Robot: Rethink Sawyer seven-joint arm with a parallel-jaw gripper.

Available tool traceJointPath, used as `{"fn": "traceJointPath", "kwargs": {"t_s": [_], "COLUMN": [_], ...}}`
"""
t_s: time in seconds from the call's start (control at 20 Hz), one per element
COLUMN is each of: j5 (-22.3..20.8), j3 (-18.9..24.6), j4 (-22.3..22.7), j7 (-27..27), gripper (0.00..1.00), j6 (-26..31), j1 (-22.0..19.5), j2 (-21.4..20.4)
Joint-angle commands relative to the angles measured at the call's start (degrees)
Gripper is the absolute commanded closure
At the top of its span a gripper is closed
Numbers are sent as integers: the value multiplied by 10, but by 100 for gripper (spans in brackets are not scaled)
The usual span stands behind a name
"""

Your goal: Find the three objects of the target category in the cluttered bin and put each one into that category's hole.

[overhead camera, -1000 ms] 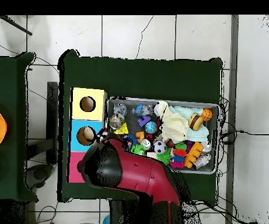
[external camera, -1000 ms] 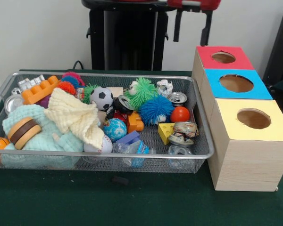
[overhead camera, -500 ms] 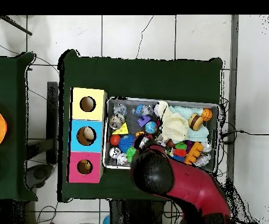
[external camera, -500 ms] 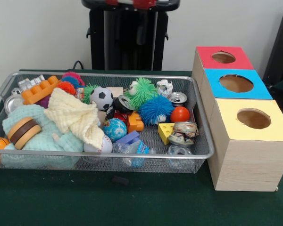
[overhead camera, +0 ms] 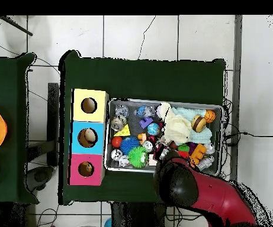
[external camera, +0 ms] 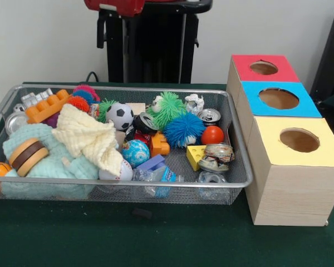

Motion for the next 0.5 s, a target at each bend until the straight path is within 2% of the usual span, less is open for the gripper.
{"fn": "traceJointPath", "kwargs": {"t_s": [0.05, 0.3, 0.5], "j5": [-75, -67, -56], "j3": [111, 143, 157], "j4": [11, -4, -33], "j7": [-66, -57, -59], "gripper": [0, 0, 0], "j6": [-37, 5, 44], "j1": [-23, -31, -34], "j2": [46, 28, 27]}}
